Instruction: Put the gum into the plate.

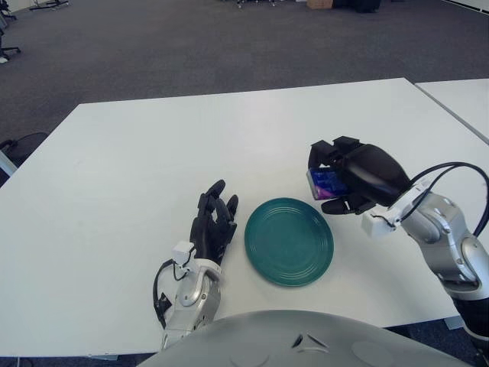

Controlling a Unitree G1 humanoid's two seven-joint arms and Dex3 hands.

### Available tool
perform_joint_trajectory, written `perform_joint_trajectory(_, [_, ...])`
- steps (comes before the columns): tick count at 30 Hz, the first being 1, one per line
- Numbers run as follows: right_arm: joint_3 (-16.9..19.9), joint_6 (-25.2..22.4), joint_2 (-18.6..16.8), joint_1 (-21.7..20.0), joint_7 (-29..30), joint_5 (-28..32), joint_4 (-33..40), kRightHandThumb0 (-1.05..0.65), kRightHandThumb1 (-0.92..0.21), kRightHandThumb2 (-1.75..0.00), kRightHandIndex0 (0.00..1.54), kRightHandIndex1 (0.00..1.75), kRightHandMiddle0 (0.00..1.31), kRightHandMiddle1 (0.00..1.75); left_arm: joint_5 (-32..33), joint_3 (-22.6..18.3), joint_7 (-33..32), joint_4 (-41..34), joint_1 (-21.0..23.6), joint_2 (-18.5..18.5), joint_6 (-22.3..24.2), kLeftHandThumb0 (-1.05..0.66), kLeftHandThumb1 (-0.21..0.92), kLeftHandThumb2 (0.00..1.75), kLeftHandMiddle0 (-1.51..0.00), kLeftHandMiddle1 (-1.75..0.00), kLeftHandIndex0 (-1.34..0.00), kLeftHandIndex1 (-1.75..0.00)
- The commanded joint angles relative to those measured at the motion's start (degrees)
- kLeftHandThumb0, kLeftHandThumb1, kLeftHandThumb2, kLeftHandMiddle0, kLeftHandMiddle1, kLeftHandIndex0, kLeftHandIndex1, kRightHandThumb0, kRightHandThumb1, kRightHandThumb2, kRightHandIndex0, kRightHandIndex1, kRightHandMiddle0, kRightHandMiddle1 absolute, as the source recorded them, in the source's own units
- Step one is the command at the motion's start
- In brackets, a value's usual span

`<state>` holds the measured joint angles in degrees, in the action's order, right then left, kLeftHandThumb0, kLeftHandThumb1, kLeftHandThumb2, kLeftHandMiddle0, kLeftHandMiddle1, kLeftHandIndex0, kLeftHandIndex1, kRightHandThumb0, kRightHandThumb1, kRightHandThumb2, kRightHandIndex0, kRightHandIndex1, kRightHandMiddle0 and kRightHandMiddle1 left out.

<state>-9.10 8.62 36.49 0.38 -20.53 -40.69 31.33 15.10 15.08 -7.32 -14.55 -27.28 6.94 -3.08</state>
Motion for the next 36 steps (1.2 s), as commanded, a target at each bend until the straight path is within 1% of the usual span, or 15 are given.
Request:
perform_joint_trajectory(1, [-1.89,1.69,-1.58,-0.08,0.22,-0.62,1.51,-0.42,-0.53,-1.05,1.08,1.75,0.45,1.75,-0.8,-0.12,-0.96,1.01,1.6,3.67,-1.13,-0.69,0.92,0.78,-0.52,-0.02,-0.09,-0.84])
perform_joint_trajectory(6, [-5.79,2.6,-3.79,-0.83,-2.17,-0.38,2.97,-0.42,-0.51,-1.07,1.09,1.75,0.46,1.75,-1.02,-0.21,-1.49,1.33,1.89,3.69,-1.36,-0.69,0.92,0.77,-0.5,-0.01,-0.09,-0.83])
perform_joint_trajectory(9, [-7.35,2.46,-4.53,-1.34,-4.03,-0.98,3.54,-0.43,-0.5,-1.08,1.12,1.75,0.47,1.75,-1.19,-0.18,-1.68,1.35,1.94,3.58,-1.41,-0.69,0.92,0.77,-0.49,-0.01,-0.09,-0.83])
perform_joint_trajectory(12, [-8.0,3.44,-3.21,-2.73,-7.34,0.05,2.65,-0.43,-0.5,-1.09,1.13,1.75,0.48,1.75,-1.12,-0.14,-1.88,1.25,2.01,3.73,-1.23,-0.7,0.92,0.76,-0.48,0.0,-0.09,-0.84])
perform_joint_trajectory(13, [-8.73,4.66,-3.17,-3.11,-7.22,-0.54,1.59,-0.43,-0.5,-1.09,1.13,1.75,0.48,1.75,-1.02,-0.15,-1.86,1.22,2.01,3.76,-1.25,-0.7,0.92,0.76,-0.48,0.0,-0.09,-0.84])
perform_joint_trajectory(14, [-9.22,5.55,-3.3,-3.3,-6.97,-1.06,0.86,-0.43,-0.5,-1.09,1.12,1.75,0.48,1.75,-0.95,-0.15,-1.84,1.22,2.0,3.77,-1.28,-0.7,0.92,0.76,-0.48,-0.01,-0.09,-0.84])
perform_joint_trajectory(16, [-10.87,8.21,-3.86,-3.32,-4.47,-3.24,-2.41,-0.42,-0.52,-1.06,1.1,1.75,0.46,1.75,-0.9,-0.16,-1.89,1.26,2.13,3.78,-1.31,-0.69,0.92,0.75,-0.49,-0.01,-0.1,-0.84])
perform_joint_trajectory(20, [-11.62,10.66,-4.42,-3.21,-1.87,-4.68,-5.14,-0.42,-0.54,-1.04,1.09,1.75,0.45,1.75,-0.95,-0.14,-1.92,1.59,2.32,3.77,-1.47,-0.69,0.92,0.76,-0.5,-0.01,-0.1,-0.84])
perform_joint_trajectory(23, [-12.34,12.83,-5.37,-2.31,2.27,-6.85,-7.44,-0.41,-0.55,-1.02,1.08,1.75,0.44,1.75,-0.74,-0.18,-1.69,1.76,2.31,3.73,-1.74,-0.69,0.92,0.76,-0.49,-0.01,-0.09,-0.84])
perform_joint_trajectory(30, [-12.39,14.86,-6.26,-1.85,5.66,-8.49,-8.82,-0.41,-0.56,-1.01,1.08,1.75,0.43,1.75,-0.02,-0.25,-1.4,2.03,2.25,3.86,-2.22,-0.69,0.92,0.77,-0.47,0.0,-0.08,-0.83])
perform_joint_trajectory(36, [-13.31,15.62,-7.16,-1.6,6.34,-9.06,-9.58,-0.41,-0.57,-0.99,1.05,1.75,0.42,1.75,0.27,-0.39,-1.75,2.42,2.51,4.14,-2.56,-0.69,0.92,0.79,-0.47,0.0,-0.08,-0.83])
